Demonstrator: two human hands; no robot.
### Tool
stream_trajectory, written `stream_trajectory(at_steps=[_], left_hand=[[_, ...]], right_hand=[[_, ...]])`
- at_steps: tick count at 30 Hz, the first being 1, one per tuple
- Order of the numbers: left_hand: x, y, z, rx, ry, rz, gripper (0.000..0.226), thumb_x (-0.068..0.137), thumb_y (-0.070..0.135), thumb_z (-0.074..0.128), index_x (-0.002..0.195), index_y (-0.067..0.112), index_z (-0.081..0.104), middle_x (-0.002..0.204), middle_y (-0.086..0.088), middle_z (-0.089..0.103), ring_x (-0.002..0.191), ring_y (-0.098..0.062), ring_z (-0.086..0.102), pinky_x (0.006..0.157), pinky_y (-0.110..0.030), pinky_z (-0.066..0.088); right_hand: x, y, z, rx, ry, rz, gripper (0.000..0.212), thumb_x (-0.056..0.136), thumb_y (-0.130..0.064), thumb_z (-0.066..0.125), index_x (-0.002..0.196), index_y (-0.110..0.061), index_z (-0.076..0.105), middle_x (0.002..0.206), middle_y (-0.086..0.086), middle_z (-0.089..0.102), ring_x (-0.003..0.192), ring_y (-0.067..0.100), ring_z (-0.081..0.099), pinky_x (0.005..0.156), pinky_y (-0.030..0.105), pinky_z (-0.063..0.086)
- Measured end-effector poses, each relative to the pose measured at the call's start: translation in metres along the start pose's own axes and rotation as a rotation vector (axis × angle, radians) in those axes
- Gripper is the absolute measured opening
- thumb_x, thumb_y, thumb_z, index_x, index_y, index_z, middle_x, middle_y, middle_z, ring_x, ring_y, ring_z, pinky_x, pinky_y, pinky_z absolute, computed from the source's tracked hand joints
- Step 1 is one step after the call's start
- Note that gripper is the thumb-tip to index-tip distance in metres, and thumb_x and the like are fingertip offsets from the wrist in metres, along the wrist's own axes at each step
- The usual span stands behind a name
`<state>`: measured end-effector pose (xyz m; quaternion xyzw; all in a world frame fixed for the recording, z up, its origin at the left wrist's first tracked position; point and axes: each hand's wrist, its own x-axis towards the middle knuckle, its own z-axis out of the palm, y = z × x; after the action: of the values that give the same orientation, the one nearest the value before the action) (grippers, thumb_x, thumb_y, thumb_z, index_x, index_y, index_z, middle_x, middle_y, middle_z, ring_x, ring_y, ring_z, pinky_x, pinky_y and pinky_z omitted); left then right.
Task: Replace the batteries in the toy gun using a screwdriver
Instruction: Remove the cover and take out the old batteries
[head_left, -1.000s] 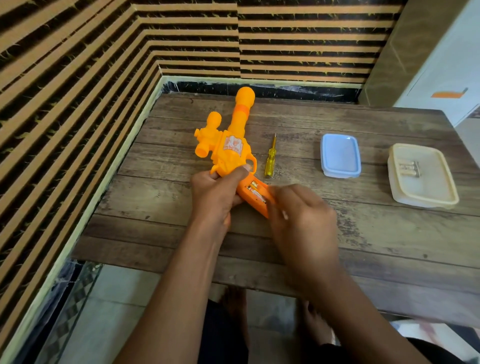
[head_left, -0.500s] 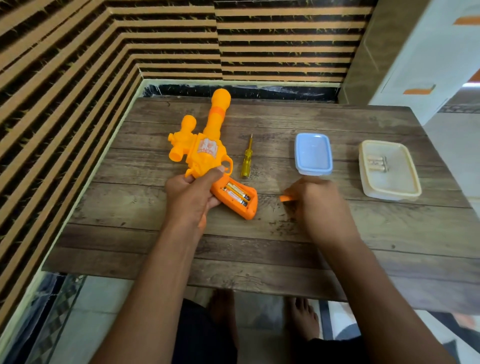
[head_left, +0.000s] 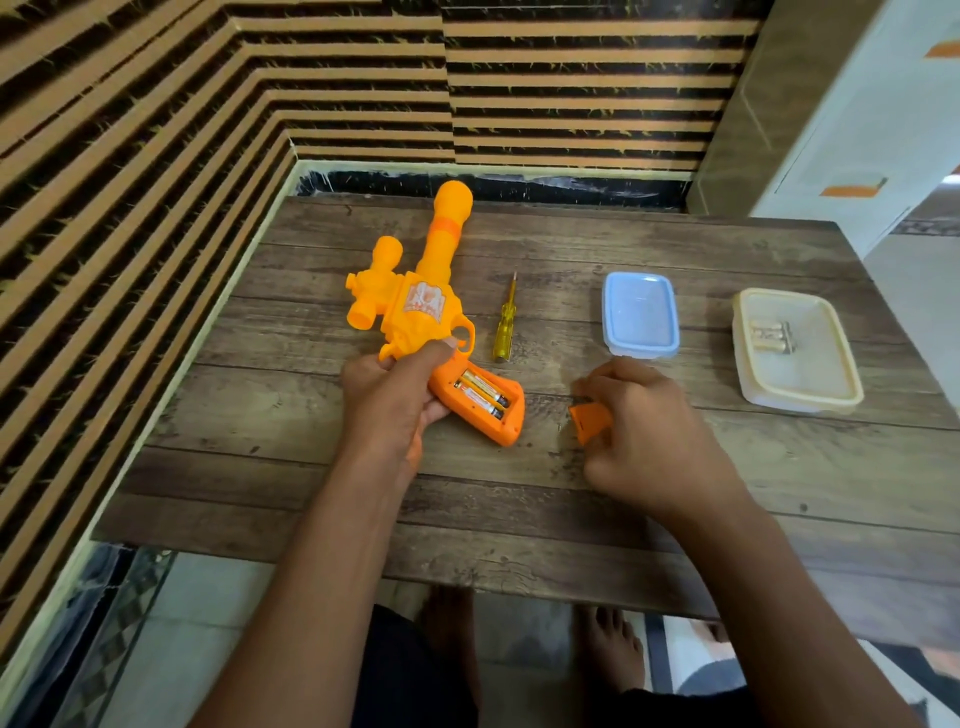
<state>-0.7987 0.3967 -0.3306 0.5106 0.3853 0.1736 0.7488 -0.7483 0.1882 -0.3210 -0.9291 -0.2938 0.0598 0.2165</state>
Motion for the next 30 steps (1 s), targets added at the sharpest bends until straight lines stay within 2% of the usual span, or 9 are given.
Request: stream_trajectory(at_steps=[2, 5, 8, 14, 16, 19, 22, 25, 30], left_hand=[[0.001, 0.0, -0.001, 0.001, 0.003, -0.002, 0.013, 0.086, 0.004, 0.079, 0.09, 0.014, 0.073, 0.099, -0.012, 0.08, 0.092, -0.029, 0.079, 0.067, -0.041, 0.066], [0.002, 0.0, -0.003, 0.005, 0.014, 0.001, 0.011, 0.086, 0.004, 0.077, 0.09, 0.014, 0.074, 0.099, -0.014, 0.08, 0.095, -0.033, 0.078, 0.071, -0.044, 0.066], [0.005, 0.0, -0.005, -0.001, 0.039, -0.007, 0.013, 0.085, 0.006, 0.078, 0.095, 0.014, 0.075, 0.101, -0.015, 0.08, 0.095, -0.035, 0.078, 0.078, -0.051, 0.065], [0.011, 0.001, -0.005, -0.03, 0.084, -0.054, 0.018, 0.083, 0.007, 0.079, 0.097, 0.016, 0.074, 0.099, -0.014, 0.08, 0.089, -0.033, 0.079, 0.074, -0.048, 0.065], [0.014, 0.001, -0.007, -0.034, 0.085, -0.065, 0.019, 0.082, 0.007, 0.08, 0.099, 0.015, 0.074, 0.099, -0.014, 0.08, 0.088, -0.033, 0.079, 0.072, -0.047, 0.066], [0.015, 0.002, -0.008, -0.031, 0.076, -0.072, 0.026, 0.082, 0.008, 0.08, 0.106, 0.011, 0.073, 0.101, -0.016, 0.08, 0.089, -0.036, 0.079, 0.076, -0.053, 0.065], [0.015, 0.002, -0.008, -0.033, 0.069, -0.076, 0.028, 0.082, 0.008, 0.079, 0.109, 0.01, 0.073, 0.102, -0.016, 0.08, 0.089, -0.036, 0.079, 0.077, -0.054, 0.065], [0.013, 0.002, -0.006, -0.038, 0.081, -0.083, 0.025, 0.082, 0.007, 0.08, 0.106, 0.012, 0.072, 0.101, -0.015, 0.08, 0.089, -0.034, 0.079, 0.073, -0.049, 0.066], [0.014, 0.004, -0.007, -0.038, 0.088, -0.083, 0.017, 0.084, 0.007, 0.079, 0.097, 0.016, 0.072, 0.099, -0.014, 0.079, 0.089, -0.032, 0.079, 0.069, -0.044, 0.066]], right_hand=[[0.004, 0.0, 0.004, 0.041, 0.1, -0.048, 0.054, 0.075, -0.032, 0.039, 0.109, -0.009, 0.075, 0.105, 0.009, 0.068, 0.096, 0.034, 0.069, 0.077, 0.048, 0.061], [0.017, 0.001, 0.013, 0.083, 0.178, -0.119, 0.041, 0.085, -0.008, 0.054, 0.121, -0.006, 0.073, 0.105, 0.011, 0.067, 0.092, 0.034, 0.069, 0.077, 0.042, 0.06], [0.036, -0.004, 0.024, 0.133, 0.19, -0.2, 0.045, 0.087, 0.006, 0.059, 0.128, -0.009, 0.07, 0.113, 0.009, 0.064, 0.095, 0.029, 0.067, 0.081, 0.041, 0.059], [0.06, -0.02, 0.036, 0.089, 0.038, -0.202, 0.055, 0.086, -0.004, 0.05, 0.138, -0.014, 0.067, 0.149, 0.029, 0.049, 0.12, 0.045, 0.061, 0.104, 0.04, 0.048], [0.064, -0.022, 0.042, 0.07, 0.014, -0.215, 0.05, 0.092, -0.018, 0.041, 0.132, -0.015, 0.071, 0.136, 0.027, 0.057, 0.121, 0.047, 0.056, 0.106, 0.044, 0.046], [0.068, -0.021, 0.049, 0.028, 0.045, -0.184, 0.033, 0.096, -0.028, 0.054, 0.112, -0.011, 0.077, 0.115, 0.02, 0.068, 0.111, 0.044, 0.062, 0.096, 0.05, 0.054], [0.072, -0.021, 0.05, -0.061, 0.11, -0.076, 0.013, 0.091, -0.014, 0.06, 0.094, -0.01, 0.072, 0.099, 0.013, 0.07, 0.091, 0.039, 0.068, 0.075, 0.047, 0.057], [0.068, -0.02, 0.049, -0.109, 0.206, -0.038, 0.014, 0.085, -0.005, 0.059, 0.088, -0.007, 0.072, 0.086, 0.015, 0.07, 0.08, 0.042, 0.066, 0.065, 0.044, 0.055], [0.055, -0.024, 0.035, 0.153, 0.483, -0.036, 0.011, 0.089, -0.007, 0.055, 0.085, -0.006, 0.065, 0.068, 0.012, 0.062, 0.058, 0.033, 0.056, 0.056, 0.039, 0.04]])
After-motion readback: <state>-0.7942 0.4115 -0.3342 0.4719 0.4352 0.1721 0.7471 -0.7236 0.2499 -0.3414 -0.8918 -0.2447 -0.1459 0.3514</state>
